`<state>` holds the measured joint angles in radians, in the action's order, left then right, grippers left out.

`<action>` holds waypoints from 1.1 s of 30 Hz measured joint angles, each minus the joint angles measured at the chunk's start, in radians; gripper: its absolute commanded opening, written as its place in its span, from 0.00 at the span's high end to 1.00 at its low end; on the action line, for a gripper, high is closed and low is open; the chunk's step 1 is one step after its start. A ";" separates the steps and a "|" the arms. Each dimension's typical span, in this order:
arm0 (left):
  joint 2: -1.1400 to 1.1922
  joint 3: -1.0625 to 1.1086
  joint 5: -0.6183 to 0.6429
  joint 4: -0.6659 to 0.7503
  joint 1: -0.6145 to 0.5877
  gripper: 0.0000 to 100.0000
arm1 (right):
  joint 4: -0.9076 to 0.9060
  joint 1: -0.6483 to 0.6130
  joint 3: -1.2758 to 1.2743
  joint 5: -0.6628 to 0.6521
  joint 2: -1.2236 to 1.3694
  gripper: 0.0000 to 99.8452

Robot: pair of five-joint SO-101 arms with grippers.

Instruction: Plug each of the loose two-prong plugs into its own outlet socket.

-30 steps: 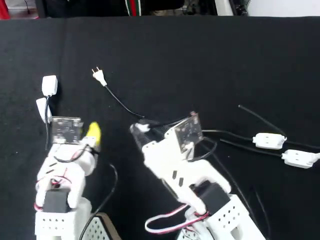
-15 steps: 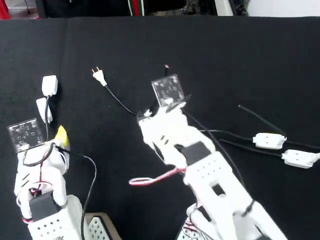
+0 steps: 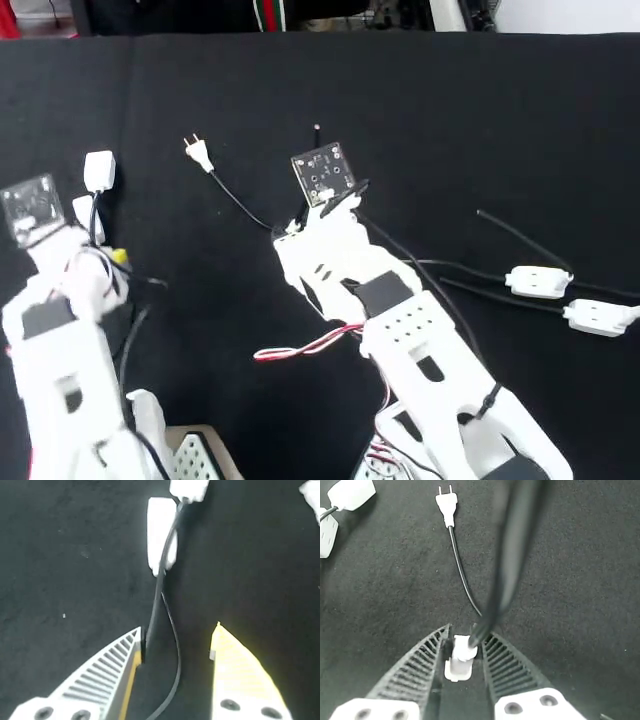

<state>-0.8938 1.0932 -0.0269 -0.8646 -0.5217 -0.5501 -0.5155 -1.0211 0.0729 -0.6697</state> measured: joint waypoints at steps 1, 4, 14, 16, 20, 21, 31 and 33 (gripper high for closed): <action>0.063 -0.015 -0.008 0.040 -0.017 0.77 | 0.000 0.000 0.000 0.000 0.000 0.99; 0.222 -0.063 -0.017 0.126 -0.064 0.77 | -0.023 0.003 0.000 -0.003 0.000 0.99; 0.632 -0.468 -0.020 0.075 -0.130 0.77 | -0.180 0.132 0.084 -0.081 0.009 0.99; 0.715 -0.591 -0.020 0.000 -0.107 0.77 | -0.190 0.140 0.084 -0.094 0.009 0.99; 0.902 -0.845 -0.020 -0.118 -0.026 0.77 | -0.193 0.137 0.084 -0.097 0.009 0.99; 0.948 -0.904 -0.020 -0.138 -0.008 0.77 | -0.193 0.140 0.084 -0.097 0.009 0.99; 1.378 -1.445 -0.020 -0.175 0.041 0.68 | -0.193 0.143 0.084 -0.097 0.009 0.99; 1.461 -1.551 -0.018 -0.175 0.041 0.68 | -0.193 0.143 0.084 -0.097 0.009 0.99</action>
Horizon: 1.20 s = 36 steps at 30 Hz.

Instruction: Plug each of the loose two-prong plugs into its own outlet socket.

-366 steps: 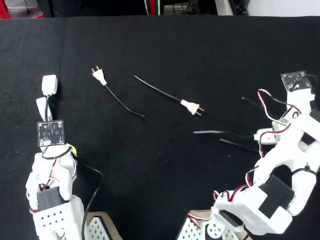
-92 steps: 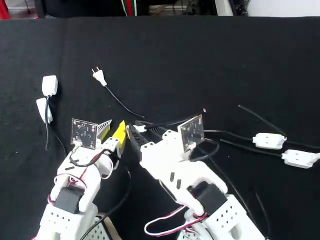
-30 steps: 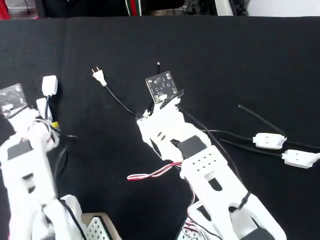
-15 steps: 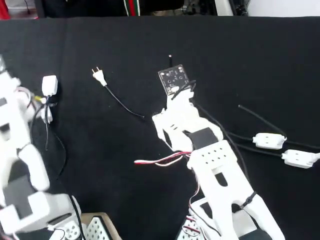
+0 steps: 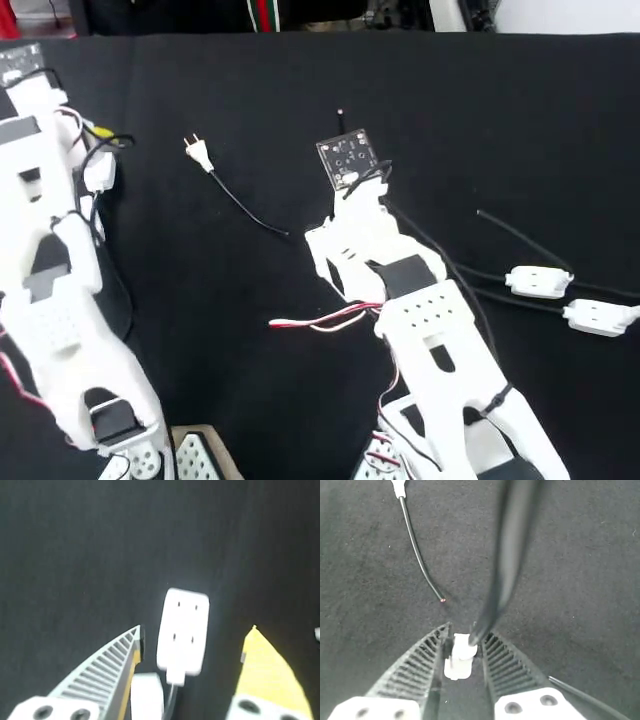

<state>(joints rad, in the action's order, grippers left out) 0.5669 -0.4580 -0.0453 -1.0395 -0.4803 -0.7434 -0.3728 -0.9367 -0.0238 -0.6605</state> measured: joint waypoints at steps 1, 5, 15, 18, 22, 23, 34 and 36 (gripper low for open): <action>0.043 -0.052 0.006 0.000 0.000 0.68 | 0.000 0.000 0.000 0.000 0.000 0.99; 0.238 -0.238 0.029 0.000 0.003 0.68 | 0.000 0.000 0.000 0.000 0.000 0.99; 0.618 -0.632 0.032 -0.040 0.023 0.83 | 0.000 0.000 0.000 -0.003 0.000 0.99; 0.671 -0.753 -0.003 -0.094 0.035 0.88 | 0.008 0.000 0.000 -0.005 0.000 0.99; 0.720 -0.905 -0.098 -0.219 0.060 0.90 | 0.034 0.000 0.000 -0.005 0.000 0.99; 0.732 -0.937 -0.118 -0.253 0.060 0.90 | 0.035 0.000 0.000 -0.005 0.000 0.99; 0.793 -1.158 -0.198 -0.551 0.083 0.96 | 0.037 0.000 0.000 -0.006 0.000 0.99; 0.779 -1.160 -0.216 -0.618 0.114 0.97 | 0.037 0.000 0.000 -0.006 0.000 0.99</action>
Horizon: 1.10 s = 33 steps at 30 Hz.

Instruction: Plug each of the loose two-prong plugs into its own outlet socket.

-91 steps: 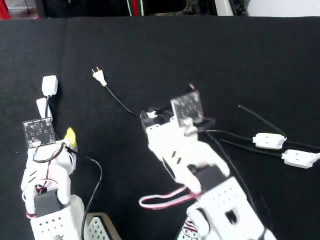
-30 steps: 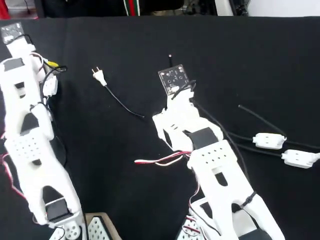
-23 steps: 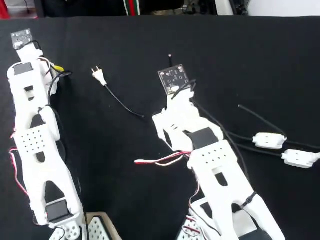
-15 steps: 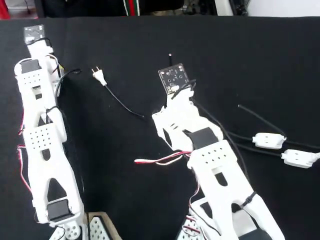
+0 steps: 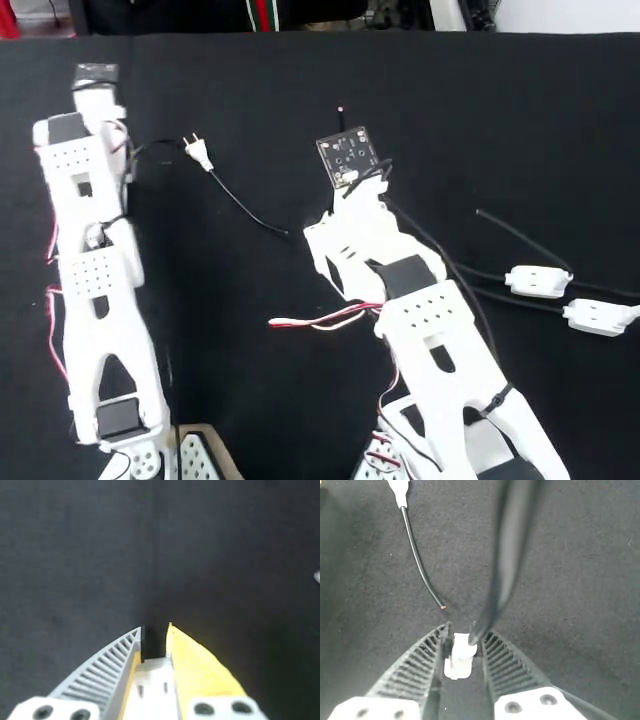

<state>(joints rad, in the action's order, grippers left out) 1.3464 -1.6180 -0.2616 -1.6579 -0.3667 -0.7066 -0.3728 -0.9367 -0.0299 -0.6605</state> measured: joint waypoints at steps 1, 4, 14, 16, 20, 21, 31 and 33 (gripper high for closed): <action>-0.011 0.000 -0.020 -0.031 0.020 0.97 | 0.000 0.000 0.000 0.000 0.000 0.99; -0.041 0.000 -0.052 -0.080 0.087 0.97 | 0.000 0.000 0.000 0.000 0.000 0.99; -0.049 0.072 -0.052 -0.098 0.209 0.97 | -0.014 0.021 0.003 -0.029 0.000 0.99; -0.051 0.078 -0.052 -0.098 0.219 0.97 | -0.032 0.041 0.020 -0.029 0.000 0.99; -0.064 0.080 -0.052 -0.098 0.245 0.97 | -0.043 0.055 0.031 -0.029 0.000 0.99; -0.078 0.092 -0.052 -0.098 0.252 0.97 | -0.046 0.057 0.031 -0.029 0.000 0.99; -0.523 0.643 -0.023 -0.098 0.316 0.97 | -0.046 0.055 0.031 -0.029 0.000 0.99; -0.663 0.801 -0.021 -0.098 0.334 0.97 | -0.046 0.057 0.031 -0.029 0.000 0.99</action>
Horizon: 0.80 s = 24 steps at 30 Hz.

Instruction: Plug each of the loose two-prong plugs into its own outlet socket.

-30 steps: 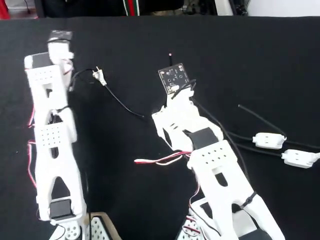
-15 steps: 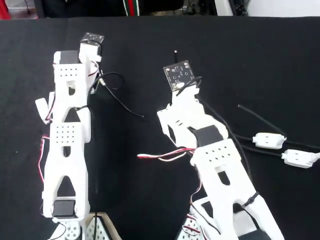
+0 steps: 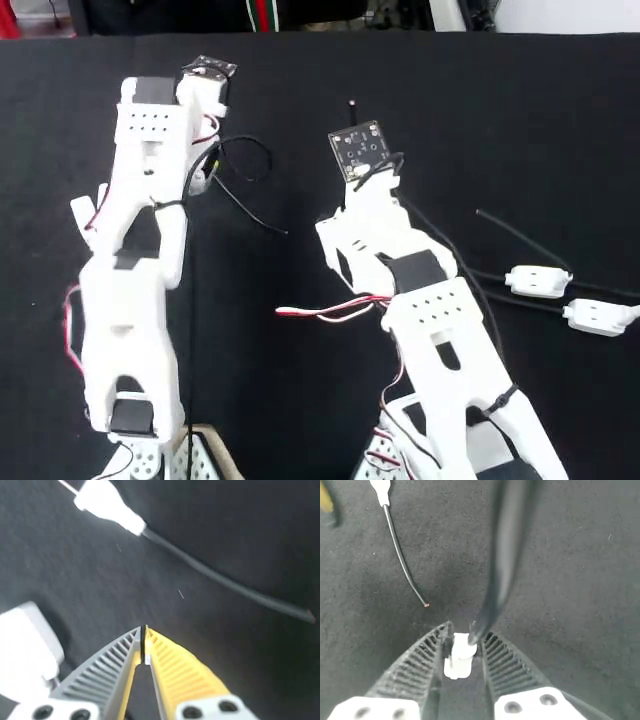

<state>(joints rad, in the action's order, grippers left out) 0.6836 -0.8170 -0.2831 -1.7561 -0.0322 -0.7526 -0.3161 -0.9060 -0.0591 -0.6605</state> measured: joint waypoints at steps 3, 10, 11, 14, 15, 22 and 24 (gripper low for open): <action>-0.216 0.224 0.000 0.011 0.025 0.97 | 0.000 0.020 0.000 0.000 0.000 0.99; -0.700 0.806 -0.002 0.239 0.069 0.97 | 0.000 0.037 0.000 0.000 0.000 0.99; -0.769 0.896 -0.002 0.296 0.066 0.97 | 0.000 0.037 0.000 0.000 0.000 0.99; -0.957 1.080 -0.003 0.453 -0.025 0.93 | -0.012 0.038 0.000 0.000 0.000 0.99; -1.003 1.109 -0.003 0.488 -0.069 0.91 | -0.018 0.038 0.000 0.000 0.000 0.99; -1.005 1.145 0.005 0.674 -0.345 0.82 | -0.023 0.038 0.000 0.000 0.000 0.99; -0.939 1.145 0.002 0.720 -0.351 0.79 | -0.023 0.038 0.000 0.000 0.000 0.99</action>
<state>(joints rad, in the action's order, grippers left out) -0.2555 0.3276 -0.2816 -1.0365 -0.3836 -0.7756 -0.2777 -0.9060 -0.0591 -0.6605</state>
